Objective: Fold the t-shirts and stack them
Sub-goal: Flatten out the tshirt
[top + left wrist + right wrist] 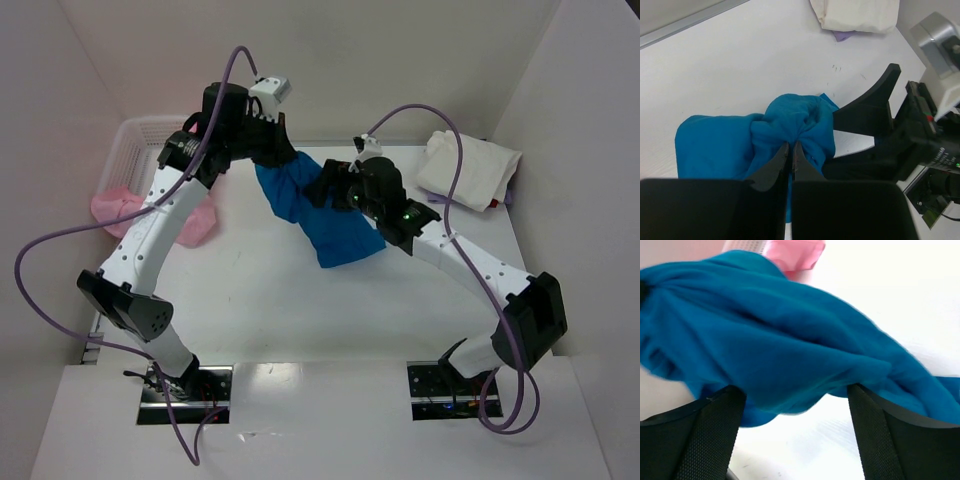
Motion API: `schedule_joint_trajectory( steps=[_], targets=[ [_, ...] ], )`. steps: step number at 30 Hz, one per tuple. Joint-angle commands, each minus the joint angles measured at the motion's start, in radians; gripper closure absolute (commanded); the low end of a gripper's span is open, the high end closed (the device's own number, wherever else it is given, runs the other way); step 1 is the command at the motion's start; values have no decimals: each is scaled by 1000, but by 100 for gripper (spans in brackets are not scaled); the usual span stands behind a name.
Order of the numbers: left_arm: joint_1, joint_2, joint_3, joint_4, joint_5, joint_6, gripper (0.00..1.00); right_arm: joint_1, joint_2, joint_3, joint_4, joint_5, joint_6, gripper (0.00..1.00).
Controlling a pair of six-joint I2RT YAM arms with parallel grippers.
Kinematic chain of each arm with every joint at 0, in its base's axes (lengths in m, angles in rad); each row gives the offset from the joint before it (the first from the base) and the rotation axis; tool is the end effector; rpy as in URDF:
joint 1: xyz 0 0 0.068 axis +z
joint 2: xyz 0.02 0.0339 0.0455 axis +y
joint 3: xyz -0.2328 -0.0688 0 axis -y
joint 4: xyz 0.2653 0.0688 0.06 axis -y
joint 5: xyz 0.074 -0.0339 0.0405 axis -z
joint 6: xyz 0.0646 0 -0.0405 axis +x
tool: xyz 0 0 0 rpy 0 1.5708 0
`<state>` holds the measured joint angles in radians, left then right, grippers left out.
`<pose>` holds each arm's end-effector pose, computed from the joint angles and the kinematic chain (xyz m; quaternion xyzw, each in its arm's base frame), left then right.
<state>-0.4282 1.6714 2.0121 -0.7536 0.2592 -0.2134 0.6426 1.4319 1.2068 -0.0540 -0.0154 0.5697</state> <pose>0.3555 -0.1805 0.4356 0.1593 0.8177 -0.2737 0.4808 0.3140 0.2363 0.3051 -0.0337 0.7979 0.3479 0.4911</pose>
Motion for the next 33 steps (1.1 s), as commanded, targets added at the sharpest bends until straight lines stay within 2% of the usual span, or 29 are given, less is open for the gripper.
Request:
schedule_joint_trajectory(
  steps=[1,2,3,4,6,7,10,18,26,29,31,33],
  targets=[
    [-1,-61,17,39,2,-3,100,0,31,43,28,72,-42,24],
    [-1,-61,17,39,2,-3,100,0,44,53,28,63,-42,41],
    [-1,-61,17,39,2,-3,100,0,44,53,28,63,-42,51],
    [-1,-61,17,30,-8,-3,100,0,54,65,28,63,-42,78],
    [-1,-70,-4,30,-21,-3,100,0,55,74,16,77,-42,97],
    [-1,-70,-13,30,-31,-3,100,0,44,74,5,110,-53,100],
    [-1,-81,-50,30,-51,-3,100,-11,-16,85,-4,158,-80,100],
    [11,-139,-202,57,-215,-12,99,-197,-83,307,-138,155,-175,100],
    [75,-139,-214,57,-290,-12,93,-327,-119,442,-191,134,-209,100],
    [85,-148,-225,79,-239,-12,66,-327,-128,471,-201,105,-209,100],
    [85,-148,-274,120,-172,-26,55,-327,-119,481,-201,51,-209,100],
    [85,-148,-320,148,-126,-38,51,-327,-119,499,-190,20,-200,100]
  ],
)
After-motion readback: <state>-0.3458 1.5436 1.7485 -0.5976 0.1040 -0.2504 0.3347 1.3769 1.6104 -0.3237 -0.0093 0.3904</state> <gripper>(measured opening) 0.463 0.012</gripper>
